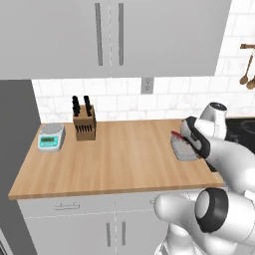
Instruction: Take the meat container that has the steak and place it on the second highest rack of the freezer. Then take the vegetable container that has the mushroom and squash and place it on the highest rack of the freezer.
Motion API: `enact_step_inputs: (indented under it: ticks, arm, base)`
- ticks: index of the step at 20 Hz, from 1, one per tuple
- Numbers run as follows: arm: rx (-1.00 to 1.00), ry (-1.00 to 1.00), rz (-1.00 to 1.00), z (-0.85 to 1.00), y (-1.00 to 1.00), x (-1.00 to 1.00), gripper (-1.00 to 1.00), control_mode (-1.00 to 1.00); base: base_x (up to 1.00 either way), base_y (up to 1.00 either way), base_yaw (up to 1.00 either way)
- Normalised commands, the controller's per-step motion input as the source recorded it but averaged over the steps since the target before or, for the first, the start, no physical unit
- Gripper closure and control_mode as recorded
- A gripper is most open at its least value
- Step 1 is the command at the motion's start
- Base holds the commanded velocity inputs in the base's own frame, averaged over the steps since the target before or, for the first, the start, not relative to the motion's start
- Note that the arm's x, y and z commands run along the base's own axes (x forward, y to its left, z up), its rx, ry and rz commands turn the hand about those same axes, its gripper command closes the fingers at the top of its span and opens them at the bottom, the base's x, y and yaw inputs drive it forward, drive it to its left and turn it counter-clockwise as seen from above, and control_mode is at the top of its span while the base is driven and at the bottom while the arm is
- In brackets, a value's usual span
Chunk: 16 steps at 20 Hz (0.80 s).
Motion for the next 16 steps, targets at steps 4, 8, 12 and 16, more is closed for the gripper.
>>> enact_step_inputs:
  ticks: [4, 8, 12, 16]
  arm:
    - [-0.03, 0.05, 0.01, -0.32, -0.24, 0.1, -1.0, -1.0]
    - [0.04, 0.0, 0.0, -0.26, -0.28, -0.37, -1.0, -1.0]
    - [0.0, 0.0, 0.0, -0.19, 0.0, 0.04, -1.0, -1.0]
    - [0.0, 0.0, 0.0, -0.21, 0.0, 0.3, -1.0, -1.0]
  base:
    - [0.0, 0.0, 0.0]
    - [0.0, 0.0, 0.0]
    - [0.0, 0.0, 0.0]
    - [0.0, 0.0, 0.0]
